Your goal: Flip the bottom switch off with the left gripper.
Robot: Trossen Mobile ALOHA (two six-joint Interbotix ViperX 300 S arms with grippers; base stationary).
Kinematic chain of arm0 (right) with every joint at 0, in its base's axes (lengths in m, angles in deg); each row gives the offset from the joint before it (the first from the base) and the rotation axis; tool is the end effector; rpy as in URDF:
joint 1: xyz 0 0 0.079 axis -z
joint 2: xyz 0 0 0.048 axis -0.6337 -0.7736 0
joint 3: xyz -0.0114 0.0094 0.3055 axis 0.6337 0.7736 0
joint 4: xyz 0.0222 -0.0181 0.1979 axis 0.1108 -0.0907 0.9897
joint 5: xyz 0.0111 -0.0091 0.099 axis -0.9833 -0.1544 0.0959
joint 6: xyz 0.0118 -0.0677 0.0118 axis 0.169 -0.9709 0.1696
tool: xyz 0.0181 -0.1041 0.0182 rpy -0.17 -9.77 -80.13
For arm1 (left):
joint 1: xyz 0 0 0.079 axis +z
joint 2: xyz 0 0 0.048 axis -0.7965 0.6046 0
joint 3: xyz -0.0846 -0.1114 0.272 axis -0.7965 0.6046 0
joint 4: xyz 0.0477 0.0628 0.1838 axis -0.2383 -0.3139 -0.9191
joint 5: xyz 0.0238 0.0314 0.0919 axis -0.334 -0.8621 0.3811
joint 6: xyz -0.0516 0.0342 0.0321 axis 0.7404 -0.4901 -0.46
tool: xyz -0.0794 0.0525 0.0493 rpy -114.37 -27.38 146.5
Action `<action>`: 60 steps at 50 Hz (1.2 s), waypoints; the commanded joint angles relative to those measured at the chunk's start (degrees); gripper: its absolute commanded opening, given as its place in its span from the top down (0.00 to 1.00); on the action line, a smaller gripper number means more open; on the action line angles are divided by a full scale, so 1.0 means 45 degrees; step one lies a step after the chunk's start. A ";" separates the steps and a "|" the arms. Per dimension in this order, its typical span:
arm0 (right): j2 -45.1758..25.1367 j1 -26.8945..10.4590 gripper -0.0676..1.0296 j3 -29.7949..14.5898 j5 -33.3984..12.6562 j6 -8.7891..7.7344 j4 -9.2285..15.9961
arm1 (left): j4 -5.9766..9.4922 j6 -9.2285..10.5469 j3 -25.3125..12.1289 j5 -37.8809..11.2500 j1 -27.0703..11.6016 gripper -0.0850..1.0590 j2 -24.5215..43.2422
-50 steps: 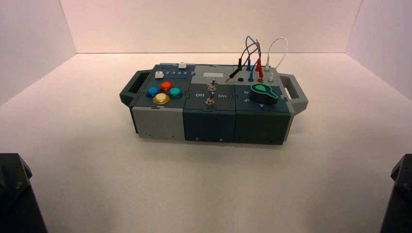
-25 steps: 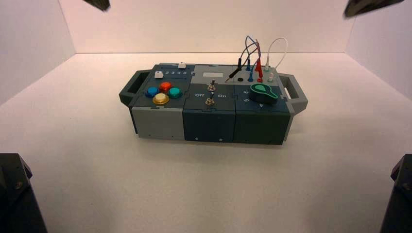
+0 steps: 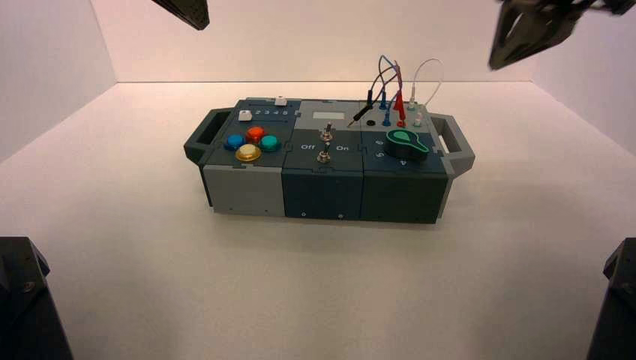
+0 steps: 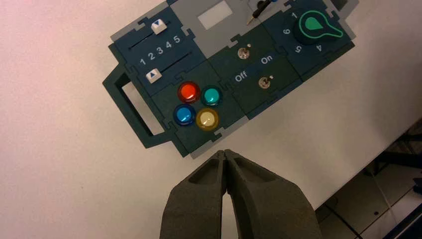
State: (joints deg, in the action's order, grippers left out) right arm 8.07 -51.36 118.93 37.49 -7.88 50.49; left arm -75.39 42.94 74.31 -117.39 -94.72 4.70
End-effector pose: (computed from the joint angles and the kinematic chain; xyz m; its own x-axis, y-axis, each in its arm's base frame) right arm 0.2687 0.0733 0.1213 0.3880 0.1721 -0.9055 -0.1756 0.9782 0.1107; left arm 0.1907 -0.1706 0.1881 0.3372 -0.2995 -0.8925 0.6363 0.7712 -0.0184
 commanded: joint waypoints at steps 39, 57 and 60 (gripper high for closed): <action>-0.5156 -0.0586 0.96 -0.2188 0.0586 -0.0020 0.0488 | 0.0352 -0.0020 0.0352 0.0391 -0.0156 0.95 -0.0020; -0.6211 -0.0625 0.96 -0.2520 0.0645 -0.0059 0.0488 | 0.0371 -0.0020 0.0547 0.0391 -0.0156 0.95 -0.0078; -0.6387 -0.0605 0.96 -0.2559 0.0625 -0.0059 0.0488 | 0.0371 0.0000 0.0547 0.0391 -0.0156 0.95 -0.0020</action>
State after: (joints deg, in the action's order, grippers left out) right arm -20.50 -53.91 108.64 40.04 -7.97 52.68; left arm -73.81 42.77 77.47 -115.98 -95.25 4.79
